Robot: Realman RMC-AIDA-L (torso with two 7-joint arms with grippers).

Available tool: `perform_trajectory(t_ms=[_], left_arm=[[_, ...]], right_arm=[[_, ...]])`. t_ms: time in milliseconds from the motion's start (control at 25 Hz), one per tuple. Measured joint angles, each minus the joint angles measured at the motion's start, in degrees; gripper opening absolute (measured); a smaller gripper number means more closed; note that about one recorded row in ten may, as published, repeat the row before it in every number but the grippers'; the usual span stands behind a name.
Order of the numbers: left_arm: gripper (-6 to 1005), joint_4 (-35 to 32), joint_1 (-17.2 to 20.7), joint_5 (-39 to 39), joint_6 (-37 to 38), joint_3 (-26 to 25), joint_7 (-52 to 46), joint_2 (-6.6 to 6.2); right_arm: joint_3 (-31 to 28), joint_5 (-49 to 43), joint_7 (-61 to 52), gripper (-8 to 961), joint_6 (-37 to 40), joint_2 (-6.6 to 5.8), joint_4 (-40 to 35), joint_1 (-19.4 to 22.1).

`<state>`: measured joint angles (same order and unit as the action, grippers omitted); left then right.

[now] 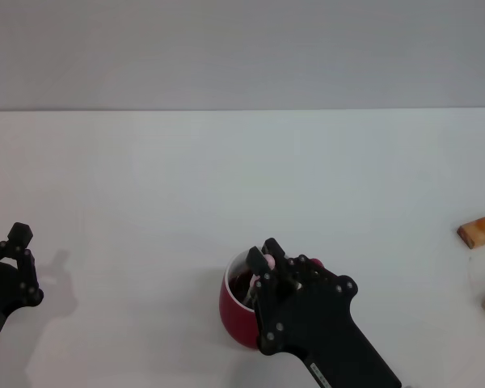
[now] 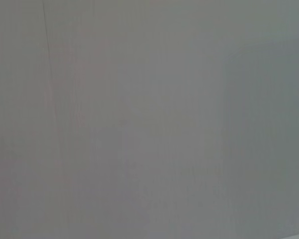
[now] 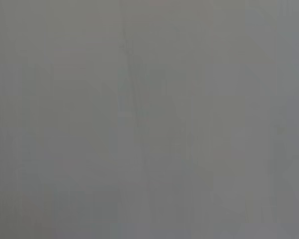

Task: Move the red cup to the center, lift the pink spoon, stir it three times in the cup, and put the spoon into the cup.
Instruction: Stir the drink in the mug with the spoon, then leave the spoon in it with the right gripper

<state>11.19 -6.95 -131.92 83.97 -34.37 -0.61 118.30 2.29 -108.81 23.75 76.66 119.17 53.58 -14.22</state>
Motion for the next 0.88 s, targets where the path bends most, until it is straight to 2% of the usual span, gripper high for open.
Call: perform_trajectory(t_ms=[600,880], left_arm=[[-1,-0.11,0.09,0.0,-0.32,-0.21,0.0,0.0],[-1,-0.11,-0.16,0.0,-0.54,-0.26,0.0,-0.01]], right_arm=[[-3.24,0.04,-7.9,26,-4.95,0.49,-5.19,-5.85],[-5.52,-0.25,-7.9,26,-4.94,0.09,-6.89,-6.04]])
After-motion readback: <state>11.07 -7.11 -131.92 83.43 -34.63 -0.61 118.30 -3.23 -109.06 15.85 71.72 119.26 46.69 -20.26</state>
